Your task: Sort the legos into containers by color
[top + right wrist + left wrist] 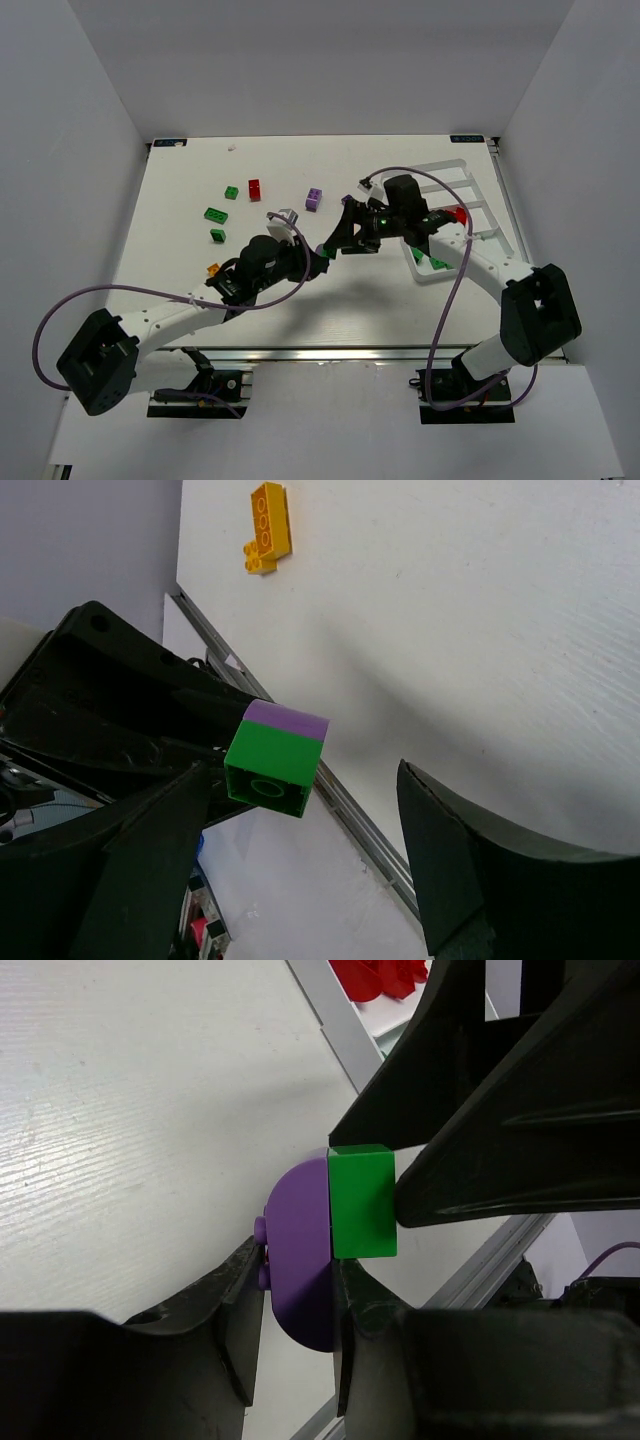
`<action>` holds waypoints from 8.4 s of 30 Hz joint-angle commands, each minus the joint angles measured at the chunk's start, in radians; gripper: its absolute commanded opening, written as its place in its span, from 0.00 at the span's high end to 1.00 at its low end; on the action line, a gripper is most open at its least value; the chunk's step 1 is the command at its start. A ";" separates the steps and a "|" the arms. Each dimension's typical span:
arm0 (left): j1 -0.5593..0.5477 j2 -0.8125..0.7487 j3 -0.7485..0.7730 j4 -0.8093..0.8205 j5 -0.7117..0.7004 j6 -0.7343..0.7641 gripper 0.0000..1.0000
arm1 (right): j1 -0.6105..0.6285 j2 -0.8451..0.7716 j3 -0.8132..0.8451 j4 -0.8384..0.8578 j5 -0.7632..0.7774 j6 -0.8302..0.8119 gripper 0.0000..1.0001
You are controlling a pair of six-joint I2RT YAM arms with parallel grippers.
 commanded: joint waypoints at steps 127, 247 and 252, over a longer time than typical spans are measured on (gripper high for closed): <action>0.075 1.388 1.545 0.224 -0.078 0.012 0.88 | -0.846 -0.256 -0.080 -0.362 -0.403 -1.268 0.70; 0.317 -0.579 0.017 -0.703 -0.405 -0.098 0.16 | -0.112 0.712 0.865 -0.320 0.479 -0.967 0.11; 0.317 -0.627 -0.010 -0.726 -0.427 -0.123 0.16 | -0.114 0.764 0.873 -0.296 0.490 -0.989 0.11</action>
